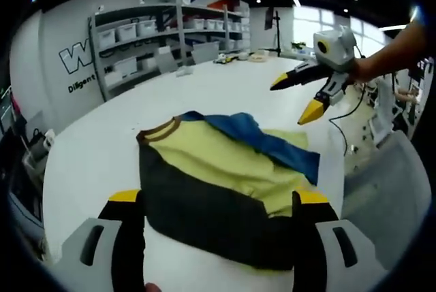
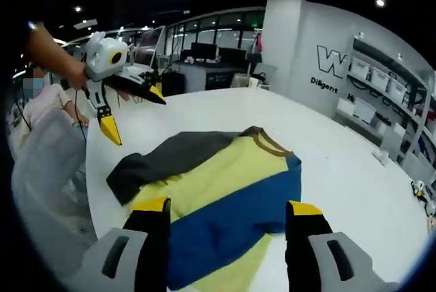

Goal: Fold the garment on the visible template until the final outline fits inside the template.

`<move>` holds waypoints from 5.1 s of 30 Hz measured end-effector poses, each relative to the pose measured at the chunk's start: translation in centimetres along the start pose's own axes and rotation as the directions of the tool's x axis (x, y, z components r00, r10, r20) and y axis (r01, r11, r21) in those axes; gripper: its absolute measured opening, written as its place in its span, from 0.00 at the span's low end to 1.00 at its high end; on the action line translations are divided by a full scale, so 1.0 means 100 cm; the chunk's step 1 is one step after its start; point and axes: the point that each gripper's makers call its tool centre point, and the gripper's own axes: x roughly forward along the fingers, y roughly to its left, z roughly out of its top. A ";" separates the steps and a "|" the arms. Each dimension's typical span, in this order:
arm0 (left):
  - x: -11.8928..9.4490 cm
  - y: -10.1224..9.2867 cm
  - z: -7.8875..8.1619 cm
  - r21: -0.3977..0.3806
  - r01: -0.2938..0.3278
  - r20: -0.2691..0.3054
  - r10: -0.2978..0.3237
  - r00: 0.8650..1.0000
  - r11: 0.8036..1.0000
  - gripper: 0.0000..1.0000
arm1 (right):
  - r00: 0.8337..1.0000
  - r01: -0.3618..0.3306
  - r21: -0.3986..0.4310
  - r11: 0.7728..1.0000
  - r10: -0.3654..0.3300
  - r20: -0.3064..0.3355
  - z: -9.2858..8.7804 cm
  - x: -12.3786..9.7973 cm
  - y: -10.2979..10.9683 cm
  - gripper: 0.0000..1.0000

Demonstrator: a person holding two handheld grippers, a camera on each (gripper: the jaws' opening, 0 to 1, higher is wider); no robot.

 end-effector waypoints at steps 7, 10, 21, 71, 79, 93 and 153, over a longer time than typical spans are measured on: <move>-0.003 -0.022 -0.020 0.033 0.061 -0.044 -0.059 0.997 0.998 0.70 | 0.998 -0.052 -0.015 0.999 0.052 -0.038 -0.023 -0.006 0.026 0.57; -0.002 -0.032 -0.025 0.040 0.079 -0.053 -0.077 0.996 0.996 0.63 | 0.994 -0.081 -0.006 0.997 0.080 -0.076 -0.039 -0.006 0.037 0.53; 0.005 -0.064 -0.035 0.055 0.151 -0.070 -0.147 0.987 0.987 0.50 | 0.988 -0.115 0.004 0.993 0.115 -0.105 -0.063 -0.007 0.060 0.48; 0.045 -0.104 -0.092 -0.143 0.163 -0.246 -0.195 0.949 0.976 0.01 | 0.935 -0.288 -0.103 0.952 0.256 -0.247 -0.108 0.014 0.098 0.00; 0.033 -0.119 -0.098 -0.241 0.186 -0.242 -0.245 0.939 0.952 0.00 | 0.929 -0.284 0.007 0.959 0.277 -0.248 -0.114 0.004 0.102 0.00; 0.009 -0.114 -0.083 -0.314 0.199 -0.194 -0.268 0.944 0.928 0.00 | 0.937 -0.253 0.120 0.960 0.274 -0.216 -0.107 -0.015 0.098 0.00; -0.098 0.134 0.012 -0.400 -0.217 0.008 0.240 0.971 0.891 0.00 | 0.985 0.153 0.145 0.977 -0.163 0.062 0.032 -0.073 -0.116 0.00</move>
